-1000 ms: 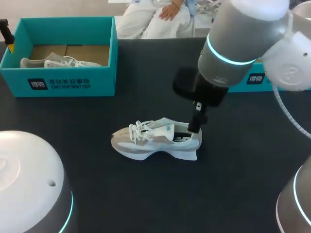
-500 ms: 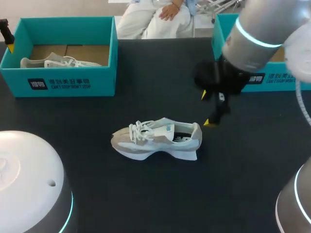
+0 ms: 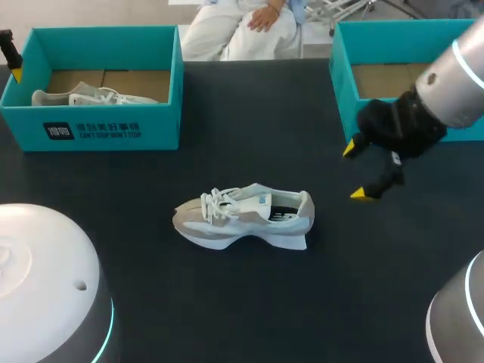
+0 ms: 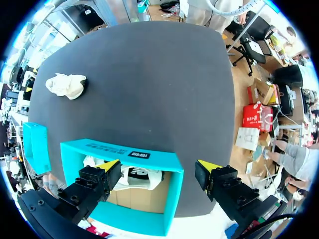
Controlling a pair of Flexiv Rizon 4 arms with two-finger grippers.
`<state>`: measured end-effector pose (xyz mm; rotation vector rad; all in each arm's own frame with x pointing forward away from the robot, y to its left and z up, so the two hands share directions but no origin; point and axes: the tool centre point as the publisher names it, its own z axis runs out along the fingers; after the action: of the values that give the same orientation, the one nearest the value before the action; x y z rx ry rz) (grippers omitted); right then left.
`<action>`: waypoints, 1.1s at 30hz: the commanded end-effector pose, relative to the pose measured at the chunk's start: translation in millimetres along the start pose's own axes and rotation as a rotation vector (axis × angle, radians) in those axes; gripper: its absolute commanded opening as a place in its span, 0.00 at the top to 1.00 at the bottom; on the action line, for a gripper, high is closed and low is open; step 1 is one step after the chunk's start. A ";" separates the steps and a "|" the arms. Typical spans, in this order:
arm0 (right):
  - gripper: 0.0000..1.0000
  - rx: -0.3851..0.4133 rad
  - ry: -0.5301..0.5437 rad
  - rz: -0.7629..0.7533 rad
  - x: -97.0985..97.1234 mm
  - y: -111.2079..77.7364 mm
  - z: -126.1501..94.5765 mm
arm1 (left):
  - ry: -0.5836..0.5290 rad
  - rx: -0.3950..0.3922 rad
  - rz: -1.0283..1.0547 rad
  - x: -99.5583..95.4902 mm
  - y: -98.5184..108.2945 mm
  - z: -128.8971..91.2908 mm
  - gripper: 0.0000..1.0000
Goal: Take the shoe out of the shoebox, open the shoe tongue, remove and reinsert the insole, then place the shoe into the shoebox
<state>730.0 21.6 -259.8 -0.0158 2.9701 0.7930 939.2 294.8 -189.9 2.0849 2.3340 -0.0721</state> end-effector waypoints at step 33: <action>0.00 -0.659 0.090 -0.016 7.8 -52.3 29.9 | 0.002 -0.002 0.000 0.2 -0.8 0.1 0.00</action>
<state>725.0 -9.9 -312.6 -0.1105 2.6227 1.7627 939.2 294.7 -189.8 2.0849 2.3340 -0.0721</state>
